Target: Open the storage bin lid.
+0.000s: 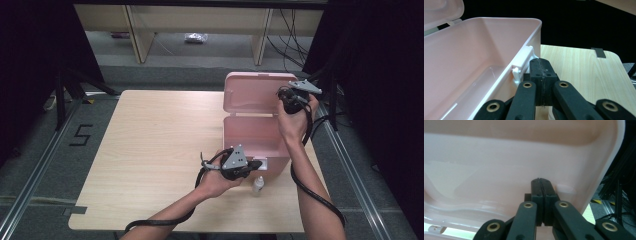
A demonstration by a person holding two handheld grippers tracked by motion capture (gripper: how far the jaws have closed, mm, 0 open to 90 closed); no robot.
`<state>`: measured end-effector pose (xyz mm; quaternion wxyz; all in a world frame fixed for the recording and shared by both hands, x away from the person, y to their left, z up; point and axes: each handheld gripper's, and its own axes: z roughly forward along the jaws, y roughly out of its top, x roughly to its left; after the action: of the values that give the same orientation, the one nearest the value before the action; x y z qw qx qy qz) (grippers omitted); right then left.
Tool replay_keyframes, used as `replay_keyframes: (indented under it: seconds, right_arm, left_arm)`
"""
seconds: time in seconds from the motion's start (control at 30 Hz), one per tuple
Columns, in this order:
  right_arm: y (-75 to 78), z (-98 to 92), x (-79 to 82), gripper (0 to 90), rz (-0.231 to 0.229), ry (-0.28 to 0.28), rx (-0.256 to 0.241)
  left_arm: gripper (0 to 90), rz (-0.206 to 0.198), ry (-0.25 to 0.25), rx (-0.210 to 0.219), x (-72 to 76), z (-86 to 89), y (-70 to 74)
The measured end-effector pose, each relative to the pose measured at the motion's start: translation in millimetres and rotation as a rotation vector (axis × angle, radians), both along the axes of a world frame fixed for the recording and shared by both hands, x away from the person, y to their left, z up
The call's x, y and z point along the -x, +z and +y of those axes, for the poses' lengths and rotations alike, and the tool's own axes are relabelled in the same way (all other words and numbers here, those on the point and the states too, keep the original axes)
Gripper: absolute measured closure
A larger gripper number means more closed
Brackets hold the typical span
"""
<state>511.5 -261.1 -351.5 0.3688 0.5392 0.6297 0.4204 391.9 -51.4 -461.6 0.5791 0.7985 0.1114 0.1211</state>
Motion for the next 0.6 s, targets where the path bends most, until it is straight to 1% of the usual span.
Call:
replay_keyframes:
  seconds: [0.07,0.1,0.13,0.17,0.23,0.27,0.3,0.33,0.37,0.4,0.43,0.47,0.5,0.57,0.6]
  right_arm:
    - [-1.0,0.7,-0.8,90.0,0.007,-0.004,-0.006]
    - [-2.0,-0.1,-2.5,90.0,0.000,0.000,0.005]
    - [-2.0,1.0,-2.2,90.0,0.012,-0.006,-0.005]
    - [-2.3,1.0,-2.8,90.0,0.011,-0.004,-0.003]
    - [-3.0,0.5,-4.1,90.0,0.013,0.000,0.004]
    - [-3.6,0.1,-4.7,90.0,0.015,0.000,0.016]
    - [-4.2,0.4,-5.5,90.0,0.017,0.006,0.005]
    - [-4.0,1.9,-4.9,90.0,0.031,-0.008,-0.005]
    - [-4.7,0.5,-6.0,90.0,0.024,-0.001,0.014]
    - [-4.9,1.6,-5.9,90.0,0.035,-0.006,-0.003]
    - [-5.6,0.6,-7.0,90.0,0.031,0.000,0.010]
    - [-5.9,1.8,-6.4,90.0,0.043,-0.005,-0.010]
    - [-6.3,0.7,-7.5,90.0,0.038,-0.004,0.013]
    - [-7.3,0.4,-9.0,90.0,0.043,0.003,0.013]
    - [-7.7,1.4,-8.9,90.0,0.052,-0.008,0.002]
  left_arm:
    - [89.7,0.000,0.000,-0.001,0.1,0.0,0.0]
    - [89.6,0.001,0.000,0.000,0.0,0.0,0.0]
    - [89.6,0.001,0.000,0.000,0.0,0.0,0.0]
    - [89.7,0.001,0.000,0.000,0.0,0.0,0.0]
    - [89.6,0.001,0.001,-0.001,0.1,0.0,0.0]
    - [89.6,0.000,0.000,-0.001,0.1,0.0,0.0]
    - [89.7,0.000,0.000,-0.001,0.0,0.0,0.1]
    - [89.7,0.001,0.000,-0.001,0.0,0.0,0.1]
    - [89.6,0.000,0.000,-0.002,0.0,0.0,0.1]
    - [89.6,0.000,0.000,-0.001,0.0,0.0,0.1]
    - [89.7,0.001,0.000,-0.001,0.0,0.0,0.0]
    - [89.7,0.001,0.000,-0.001,0.1,0.0,0.1]
    - [89.6,0.000,0.000,-0.002,0.1,0.0,0.1]
    - [89.7,0.000,0.000,-0.002,0.1,0.0,0.0]
    - [89.6,0.000,0.000,-0.001,0.1,0.0,0.0]
